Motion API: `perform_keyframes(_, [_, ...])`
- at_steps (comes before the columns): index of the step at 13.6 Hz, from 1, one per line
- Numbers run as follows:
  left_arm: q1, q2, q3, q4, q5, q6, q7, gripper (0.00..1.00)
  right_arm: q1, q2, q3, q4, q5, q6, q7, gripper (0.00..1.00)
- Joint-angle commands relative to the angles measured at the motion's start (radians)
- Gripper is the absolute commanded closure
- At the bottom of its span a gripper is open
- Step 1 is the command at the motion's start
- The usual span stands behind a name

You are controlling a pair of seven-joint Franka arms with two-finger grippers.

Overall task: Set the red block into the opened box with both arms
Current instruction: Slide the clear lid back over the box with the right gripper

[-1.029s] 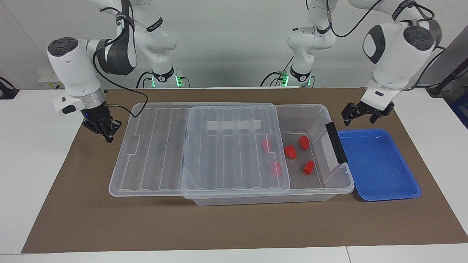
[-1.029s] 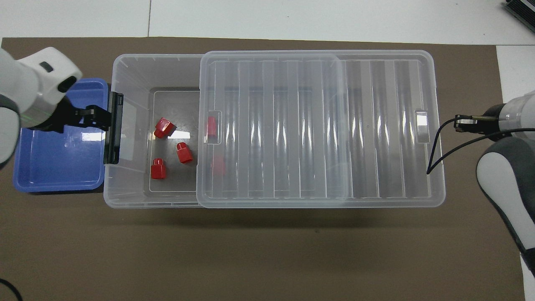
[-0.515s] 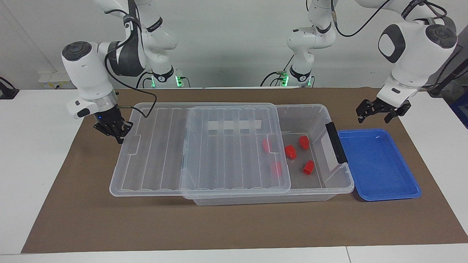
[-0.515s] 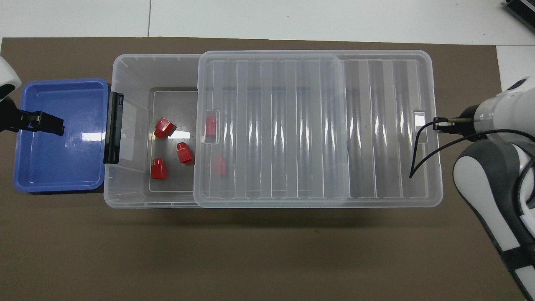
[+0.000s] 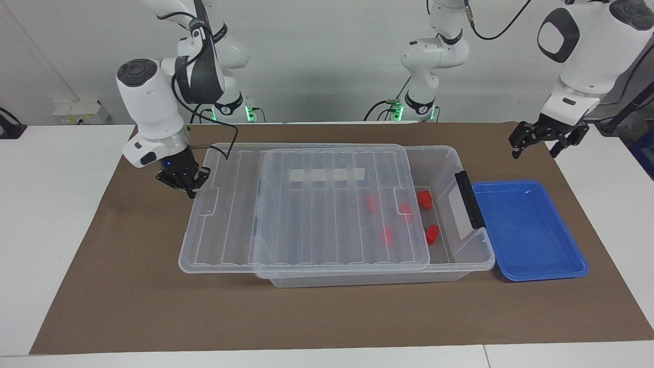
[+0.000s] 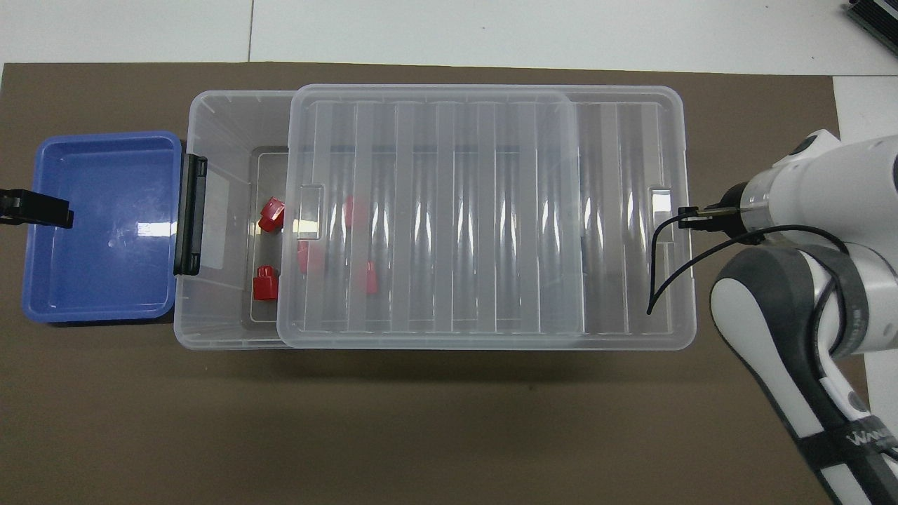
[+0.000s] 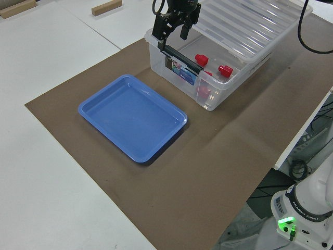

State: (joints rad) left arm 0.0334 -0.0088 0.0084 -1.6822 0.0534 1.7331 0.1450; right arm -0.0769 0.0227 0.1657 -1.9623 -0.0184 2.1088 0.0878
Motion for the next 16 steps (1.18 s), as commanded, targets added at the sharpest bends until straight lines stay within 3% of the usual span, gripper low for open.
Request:
perform_keyframes(1, [0.007, 0.066, 0.01, 0.024, -0.026, -0.036, -0.012, 0.0, 0.046, -0.007, 0.005, -0.006, 0.028, -0.012, -0.019, 1.0])
perform_keyframes(2, [-0.024, 0.151, 0.039, 0.136, -0.047, -0.09, -0.012, 0.0, 0.063, -0.009, 0.005, -0.006, 0.028, -0.012, -0.014, 1.0])
perform_keyframes(3, [-0.053, 0.17, 0.051, 0.192, -0.046, -0.115, -0.016, 0.0, 0.08, -0.01, 0.003, -0.006, 0.028, -0.016, -0.01, 1.0])
perform_keyframes(5, [-0.056, 0.132, 0.057, 0.135, -0.046, -0.116, -0.016, 0.0, 0.114, -0.013, 0.005, -0.007, 0.028, -0.038, -0.011, 1.0])
perform_keyframes(16, [-0.044, 0.066, 0.053, 0.134, -0.043, -0.103, -0.016, 0.0, 0.207, -0.017, 0.005, -0.01, 0.028, -0.023, -0.008, 1.0])
